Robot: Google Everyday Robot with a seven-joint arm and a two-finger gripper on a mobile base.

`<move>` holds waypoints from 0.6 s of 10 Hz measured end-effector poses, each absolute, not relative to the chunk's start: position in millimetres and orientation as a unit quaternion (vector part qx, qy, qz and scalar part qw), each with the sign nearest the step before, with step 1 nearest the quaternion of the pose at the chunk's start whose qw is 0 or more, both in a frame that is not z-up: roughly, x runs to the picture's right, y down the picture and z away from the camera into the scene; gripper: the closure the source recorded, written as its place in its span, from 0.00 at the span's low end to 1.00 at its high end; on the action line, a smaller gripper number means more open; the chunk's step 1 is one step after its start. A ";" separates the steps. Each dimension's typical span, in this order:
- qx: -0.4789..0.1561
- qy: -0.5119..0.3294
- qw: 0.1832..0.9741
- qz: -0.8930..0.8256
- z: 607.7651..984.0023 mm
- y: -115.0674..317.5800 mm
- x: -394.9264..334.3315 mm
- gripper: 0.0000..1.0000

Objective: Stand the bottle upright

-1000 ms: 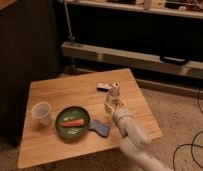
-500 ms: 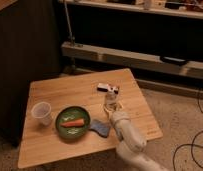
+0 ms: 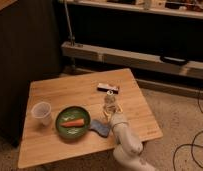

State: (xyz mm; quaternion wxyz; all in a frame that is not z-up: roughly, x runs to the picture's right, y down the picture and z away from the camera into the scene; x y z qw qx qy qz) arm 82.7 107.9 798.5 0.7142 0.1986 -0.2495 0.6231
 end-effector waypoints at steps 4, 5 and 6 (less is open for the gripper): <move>0.202 -0.249 0.696 0.643 806.3 114.9 83.9 1.00; 0.202 -0.247 0.696 0.643 807.2 115.7 84.4 1.00; 0.203 -0.244 0.695 0.645 808.4 117.1 86.1 1.00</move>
